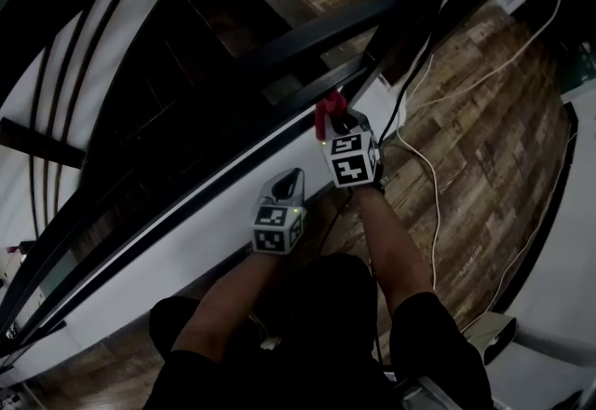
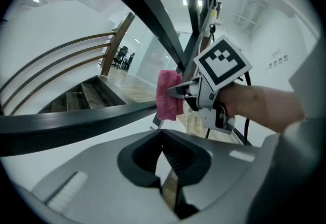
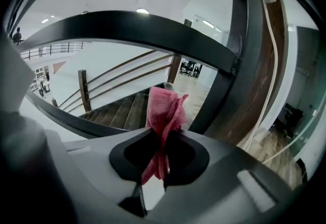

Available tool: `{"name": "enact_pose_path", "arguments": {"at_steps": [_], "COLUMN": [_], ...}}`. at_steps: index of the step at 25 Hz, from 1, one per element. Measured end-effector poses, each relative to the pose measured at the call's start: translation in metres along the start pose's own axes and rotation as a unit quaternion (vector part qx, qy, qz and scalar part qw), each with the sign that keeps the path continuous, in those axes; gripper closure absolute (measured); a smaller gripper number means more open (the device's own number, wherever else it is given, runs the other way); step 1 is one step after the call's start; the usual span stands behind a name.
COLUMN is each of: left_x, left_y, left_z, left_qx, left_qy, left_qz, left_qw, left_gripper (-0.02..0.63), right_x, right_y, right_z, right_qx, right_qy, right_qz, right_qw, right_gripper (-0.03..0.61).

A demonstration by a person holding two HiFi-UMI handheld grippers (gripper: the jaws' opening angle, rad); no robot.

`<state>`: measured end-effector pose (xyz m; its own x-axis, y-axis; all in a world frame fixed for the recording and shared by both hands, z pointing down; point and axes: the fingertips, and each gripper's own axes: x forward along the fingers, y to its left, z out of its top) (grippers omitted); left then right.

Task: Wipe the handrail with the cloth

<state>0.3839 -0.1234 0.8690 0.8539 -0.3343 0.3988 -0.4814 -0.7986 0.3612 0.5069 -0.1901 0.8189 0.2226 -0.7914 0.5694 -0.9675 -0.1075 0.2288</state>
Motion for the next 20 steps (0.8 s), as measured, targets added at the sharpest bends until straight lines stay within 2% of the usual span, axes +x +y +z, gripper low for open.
{"name": "enact_pose_path", "arguments": {"at_steps": [3, 6, 9, 14, 20], "left_x": [-0.022, -0.051, -0.078, -0.112, -0.172], "left_y": [-0.003, 0.007, -0.004, -0.037, -0.077], "left_z": [0.003, 0.026, 0.053, 0.075, 0.111], "left_qx": [0.003, -0.005, -0.02, 0.021, 0.004], "left_qy": [0.006, 0.009, 0.01, 0.051, 0.078], "left_qz": [-0.012, 0.004, 0.013, 0.022, 0.042], "left_qw": [0.9999, 0.9999, 0.9997, 0.9983, 0.9961], "left_gripper": [0.614, 0.614, 0.614, 0.614, 0.614], "right_x": [-0.016, -0.039, -0.075, -0.14, -0.233], "right_y": [0.017, 0.039, 0.056, 0.059, 0.048], "right_z": [-0.003, 0.008, 0.019, 0.019, 0.044], "right_qx": [0.011, 0.046, 0.075, 0.128, 0.173], "right_qy": [0.007, 0.0, 0.004, 0.029, 0.033], "right_qz": [0.02, 0.044, 0.055, 0.072, 0.096], "right_qw": [1.0, 0.998, 0.996, 0.989, 0.98], "right_gripper": [0.534, 0.534, 0.534, 0.535, 0.535]}}
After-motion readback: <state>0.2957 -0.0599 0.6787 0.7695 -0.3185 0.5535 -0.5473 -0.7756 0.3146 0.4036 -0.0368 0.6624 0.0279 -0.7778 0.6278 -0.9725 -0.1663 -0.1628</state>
